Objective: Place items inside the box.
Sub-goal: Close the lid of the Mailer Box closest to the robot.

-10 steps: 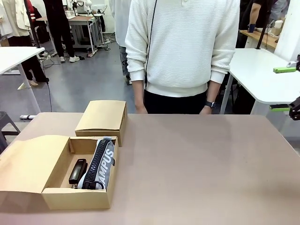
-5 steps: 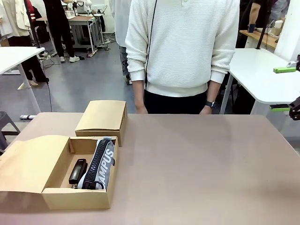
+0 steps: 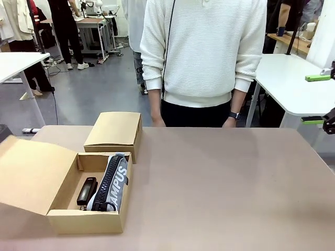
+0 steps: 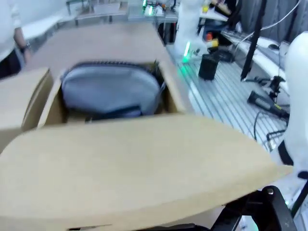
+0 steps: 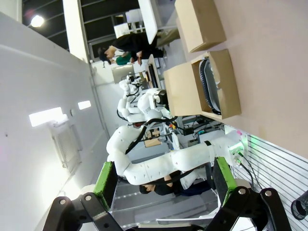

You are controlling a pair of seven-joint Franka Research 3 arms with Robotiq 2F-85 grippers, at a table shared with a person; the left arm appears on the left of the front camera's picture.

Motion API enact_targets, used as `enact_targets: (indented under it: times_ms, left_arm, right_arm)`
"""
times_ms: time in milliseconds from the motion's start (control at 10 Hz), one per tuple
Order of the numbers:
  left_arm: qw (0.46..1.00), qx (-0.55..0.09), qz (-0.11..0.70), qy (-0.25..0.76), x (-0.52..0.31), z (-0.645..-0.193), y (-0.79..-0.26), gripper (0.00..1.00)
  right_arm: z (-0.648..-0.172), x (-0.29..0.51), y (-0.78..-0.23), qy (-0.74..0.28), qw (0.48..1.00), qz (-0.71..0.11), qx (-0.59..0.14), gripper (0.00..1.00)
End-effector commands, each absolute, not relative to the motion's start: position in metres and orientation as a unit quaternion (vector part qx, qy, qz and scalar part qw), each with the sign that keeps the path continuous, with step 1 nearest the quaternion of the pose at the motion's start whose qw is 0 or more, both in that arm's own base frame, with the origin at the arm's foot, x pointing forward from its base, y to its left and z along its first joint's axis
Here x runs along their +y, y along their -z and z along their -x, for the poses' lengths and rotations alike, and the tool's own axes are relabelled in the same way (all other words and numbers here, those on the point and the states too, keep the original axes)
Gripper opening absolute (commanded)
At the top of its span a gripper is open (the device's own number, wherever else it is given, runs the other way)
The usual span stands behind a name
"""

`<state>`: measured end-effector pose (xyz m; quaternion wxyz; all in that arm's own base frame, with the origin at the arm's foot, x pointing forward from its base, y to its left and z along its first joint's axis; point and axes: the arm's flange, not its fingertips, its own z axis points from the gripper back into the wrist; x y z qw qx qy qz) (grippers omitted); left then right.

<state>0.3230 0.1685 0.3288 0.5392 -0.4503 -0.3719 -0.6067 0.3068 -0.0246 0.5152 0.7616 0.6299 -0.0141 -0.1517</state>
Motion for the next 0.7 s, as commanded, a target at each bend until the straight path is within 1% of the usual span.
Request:
enact_targets:
  times_ms: [0, 100, 300, 400, 600]
  left_arm:
    - [0.502, -0.42, 0.477, 0.586, 0.15, -0.307, -0.346, 1.0]
    - [0.491, -0.432, 0.494, 0.573, 0.14, -0.302, -0.358, 1.0]
    - [0.477, -0.43, 0.533, 0.551, 0.105, -0.287, -0.37, 1.0]
    - [0.474, -0.415, 0.546, 0.552, 0.083, -0.279, -0.368, 1.0]
    - [0.466, -0.398, 0.541, 0.575, 0.038, -0.268, -0.358, 1.0]
  right_arm:
    - [-0.306, -0.027, -0.517, 0.149, 0.758, -0.635, -0.014, 1.0]
    - [-0.306, -0.027, -0.517, 0.149, 0.758, -0.635, -0.014, 1.0]
    - [-0.306, -0.027, -0.517, 0.149, 0.758, -0.635, -0.014, 1.0]
    - [-0.306, -0.027, -0.517, 0.149, 0.758, -0.635, -0.014, 1.0]
    - [-0.306, -0.027, -0.517, 0.149, 0.758, -0.635, -0.014, 1.0]
